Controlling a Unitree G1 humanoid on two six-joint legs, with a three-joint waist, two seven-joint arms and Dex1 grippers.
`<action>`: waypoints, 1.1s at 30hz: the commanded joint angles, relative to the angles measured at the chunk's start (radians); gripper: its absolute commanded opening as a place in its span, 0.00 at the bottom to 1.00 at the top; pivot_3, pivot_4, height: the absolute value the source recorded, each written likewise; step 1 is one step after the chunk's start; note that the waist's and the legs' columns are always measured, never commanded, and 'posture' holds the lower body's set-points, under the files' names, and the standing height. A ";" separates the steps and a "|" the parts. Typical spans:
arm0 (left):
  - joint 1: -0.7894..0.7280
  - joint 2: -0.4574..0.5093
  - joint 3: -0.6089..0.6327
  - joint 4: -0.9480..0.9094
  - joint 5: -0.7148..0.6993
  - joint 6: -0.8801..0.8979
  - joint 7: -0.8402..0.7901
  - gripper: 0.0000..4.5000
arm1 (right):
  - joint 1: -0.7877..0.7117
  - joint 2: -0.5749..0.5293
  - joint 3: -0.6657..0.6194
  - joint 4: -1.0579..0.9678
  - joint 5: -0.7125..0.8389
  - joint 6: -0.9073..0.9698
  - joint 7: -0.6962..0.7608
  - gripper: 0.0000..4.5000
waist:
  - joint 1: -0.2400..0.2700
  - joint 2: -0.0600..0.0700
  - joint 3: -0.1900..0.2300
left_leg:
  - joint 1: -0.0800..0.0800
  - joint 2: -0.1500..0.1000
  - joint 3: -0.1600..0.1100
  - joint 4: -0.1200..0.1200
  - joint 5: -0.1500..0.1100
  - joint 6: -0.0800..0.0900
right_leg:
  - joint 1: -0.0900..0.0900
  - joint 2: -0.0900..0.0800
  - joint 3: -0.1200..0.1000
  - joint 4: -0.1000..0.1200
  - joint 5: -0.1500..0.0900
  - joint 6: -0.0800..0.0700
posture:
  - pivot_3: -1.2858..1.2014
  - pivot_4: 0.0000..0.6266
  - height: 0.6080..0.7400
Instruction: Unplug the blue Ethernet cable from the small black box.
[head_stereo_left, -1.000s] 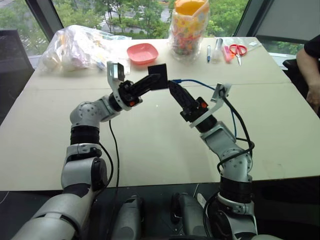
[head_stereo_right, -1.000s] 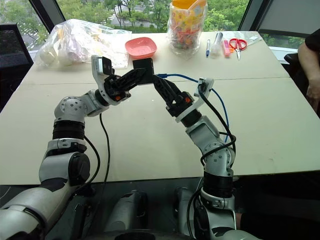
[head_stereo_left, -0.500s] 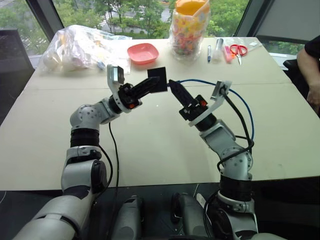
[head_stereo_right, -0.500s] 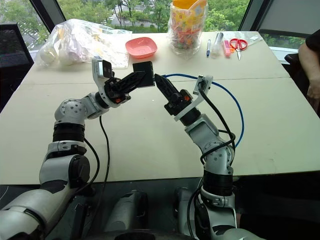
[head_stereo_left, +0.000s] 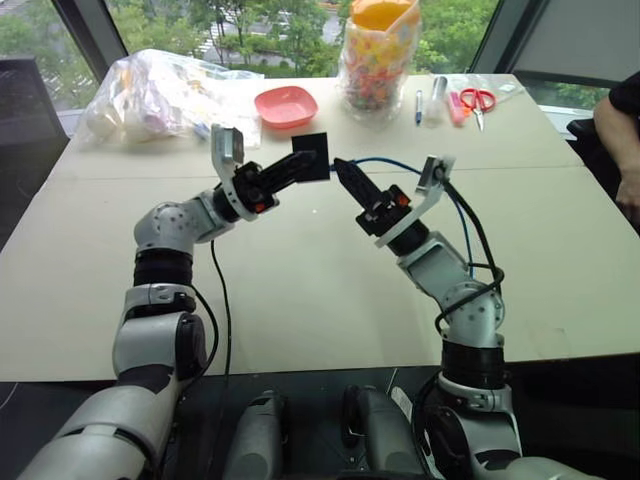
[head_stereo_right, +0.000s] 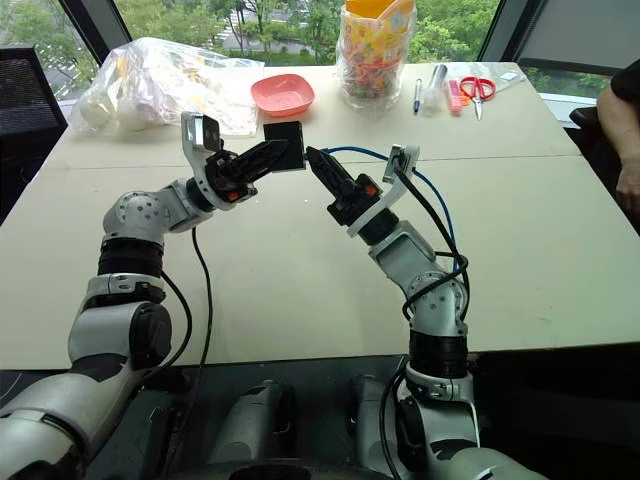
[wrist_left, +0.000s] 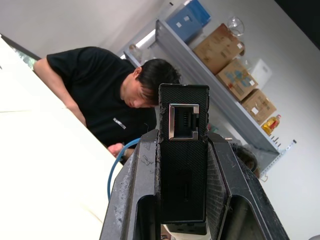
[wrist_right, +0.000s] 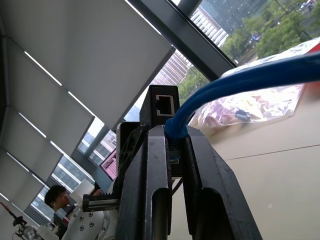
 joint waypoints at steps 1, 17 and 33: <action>-0.001 0.021 0.063 -0.047 -0.041 -0.047 0.007 0.11 | 0.015 -0.021 -0.039 -0.020 -0.007 -0.037 0.005 0.09 | 0.000 0.000 0.000 | 0.000 0.000 0.000 0.000 0.000 0.000 | 0.000 0.000 0.000 0.000 0.000 0.000 | 0.52 0.24 1.00; 0.037 -0.056 0.039 -0.113 -0.066 -0.013 0.026 0.11 | 0.037 -0.003 0.021 -0.077 0.028 -0.015 0.044 0.85 | 0.000 0.000 0.000 | 0.000 0.000 0.000 0.000 0.000 0.000 | 0.000 0.000 0.000 0.000 0.000 0.000 | 0.52 0.24 1.00; 0.054 -0.073 0.036 -0.147 -0.073 0.010 0.045 0.11 | 0.023 0.030 0.007 -0.048 0.030 -0.027 0.032 0.09 | 0.000 0.000 0.000 | 0.000 0.000 0.000 0.000 0.000 0.000 | 0.000 0.000 0.000 0.000 0.000 0.000 | 0.52 0.24 1.00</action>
